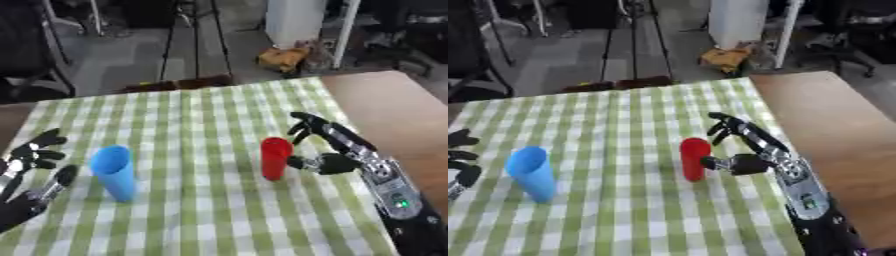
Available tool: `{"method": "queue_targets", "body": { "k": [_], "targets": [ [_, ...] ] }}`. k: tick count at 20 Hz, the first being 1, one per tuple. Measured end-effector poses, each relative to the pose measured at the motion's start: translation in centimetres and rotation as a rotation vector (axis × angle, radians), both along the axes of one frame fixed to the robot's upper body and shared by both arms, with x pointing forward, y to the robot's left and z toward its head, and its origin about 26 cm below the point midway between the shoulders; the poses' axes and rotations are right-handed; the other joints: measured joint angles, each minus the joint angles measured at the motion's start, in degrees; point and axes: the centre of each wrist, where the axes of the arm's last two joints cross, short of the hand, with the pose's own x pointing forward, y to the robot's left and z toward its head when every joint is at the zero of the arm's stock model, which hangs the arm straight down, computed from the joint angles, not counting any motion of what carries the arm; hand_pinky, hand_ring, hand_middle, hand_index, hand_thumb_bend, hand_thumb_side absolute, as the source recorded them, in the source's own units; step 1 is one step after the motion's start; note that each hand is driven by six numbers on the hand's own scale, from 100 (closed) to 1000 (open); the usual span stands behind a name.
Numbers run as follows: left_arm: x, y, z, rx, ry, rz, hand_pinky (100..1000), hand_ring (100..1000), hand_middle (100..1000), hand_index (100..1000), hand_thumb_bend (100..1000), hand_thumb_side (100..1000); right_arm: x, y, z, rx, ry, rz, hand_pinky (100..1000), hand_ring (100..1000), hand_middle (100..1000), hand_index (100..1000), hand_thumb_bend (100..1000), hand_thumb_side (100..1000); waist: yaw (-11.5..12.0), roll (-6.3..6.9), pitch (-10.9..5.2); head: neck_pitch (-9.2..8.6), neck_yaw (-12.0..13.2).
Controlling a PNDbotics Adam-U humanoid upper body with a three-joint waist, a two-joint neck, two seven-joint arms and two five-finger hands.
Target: Pour the contents of one cup into another cup.
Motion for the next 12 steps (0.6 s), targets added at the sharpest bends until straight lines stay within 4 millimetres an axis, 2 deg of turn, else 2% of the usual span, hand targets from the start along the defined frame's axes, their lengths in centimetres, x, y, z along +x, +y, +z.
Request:
{"method": "queue_targets", "body": {
  "k": [7,12],
  "targets": [
    [0.1,-0.1,0.2,-0.001,-0.005,-0.005,757,788,854,988,429,795,0.5,-0.3,-0.8,-0.019,0.022,-0.025,997,661,704,1000,656,525,0.19,0.33,0.39,-0.06,-0.02],
    [0.1,-0.1,0.2,-0.002,-0.006,-0.005,757,789,854,988,424,798,0.6,-0.4,-1.1,-0.026,0.032,-0.032,987,651,693,1000,655,473,0.28,0.39,0.49,-0.27,-0.07]
  ]
}}
